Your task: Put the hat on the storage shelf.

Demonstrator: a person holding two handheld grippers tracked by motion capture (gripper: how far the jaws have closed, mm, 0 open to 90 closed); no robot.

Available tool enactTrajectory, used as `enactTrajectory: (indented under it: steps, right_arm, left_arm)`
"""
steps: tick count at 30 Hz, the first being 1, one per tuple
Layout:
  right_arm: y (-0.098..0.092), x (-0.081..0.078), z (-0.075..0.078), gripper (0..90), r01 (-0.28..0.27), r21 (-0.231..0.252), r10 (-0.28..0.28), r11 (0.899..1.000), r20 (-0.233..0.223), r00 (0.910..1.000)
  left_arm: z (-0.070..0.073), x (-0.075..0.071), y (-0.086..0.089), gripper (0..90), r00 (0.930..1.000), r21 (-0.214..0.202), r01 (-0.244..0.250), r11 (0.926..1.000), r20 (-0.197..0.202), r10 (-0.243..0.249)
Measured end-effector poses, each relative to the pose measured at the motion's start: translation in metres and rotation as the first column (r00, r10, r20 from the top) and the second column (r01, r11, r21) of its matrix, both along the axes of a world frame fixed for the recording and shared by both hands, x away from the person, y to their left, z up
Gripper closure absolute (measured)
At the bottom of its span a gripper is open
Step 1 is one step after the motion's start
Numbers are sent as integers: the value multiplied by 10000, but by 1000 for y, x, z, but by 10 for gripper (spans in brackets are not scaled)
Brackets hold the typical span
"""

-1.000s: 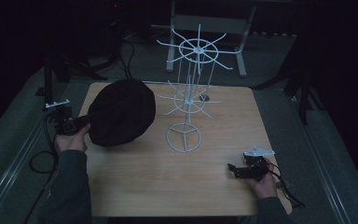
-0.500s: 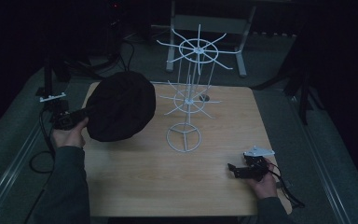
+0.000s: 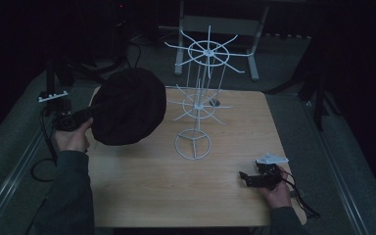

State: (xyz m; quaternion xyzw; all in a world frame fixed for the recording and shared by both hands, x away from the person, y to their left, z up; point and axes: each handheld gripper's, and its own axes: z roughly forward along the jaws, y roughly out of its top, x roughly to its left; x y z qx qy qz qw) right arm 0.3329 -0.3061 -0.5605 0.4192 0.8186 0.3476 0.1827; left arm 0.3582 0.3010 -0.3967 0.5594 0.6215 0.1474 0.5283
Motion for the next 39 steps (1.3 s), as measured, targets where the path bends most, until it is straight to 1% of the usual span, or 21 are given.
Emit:
enactTrajectory:
  steps: [5,6,12,15,19,26,37,39]
  right_arm:
    - [0,0,0,126,4,3,-4,10000,-1,10000]
    - [0,0,0,125,4,3,-4,10000,-5,10000]
    - [0,0,0,126,6,4,-6,10000,-4,10000]
    - [0,0,0,125,4,3,-4,10000,-4,10000]
    - [0,0,0,126,6,5,-6,10000,-3,10000]
    - [0,0,0,125,4,2,-4,10000,-5,10000]
    - [0,0,0,126,4,1,-4,10000,-3,10000]
    - [0,0,0,126,7,6,-7,10000,-3,10000]
  left_arm:
    - [3,1,-1,811,10000,-59,26,10000,62,-26]
    - [6,1,-1,811,9999,-103,47,9999,139,-45]
    - [13,2,-1,808,9996,-317,79,9995,260,-71]
    - [17,2,-2,808,9994,-352,53,9994,329,-42]
    - [22,3,-1,807,9994,-283,34,9996,336,-24]
    - [26,5,-2,806,9995,-405,-64,9992,301,76]
    - [34,7,-1,802,9990,-503,-78,9987,427,100]
    - [35,7,-1,801,9988,-577,-58,9983,475,86]
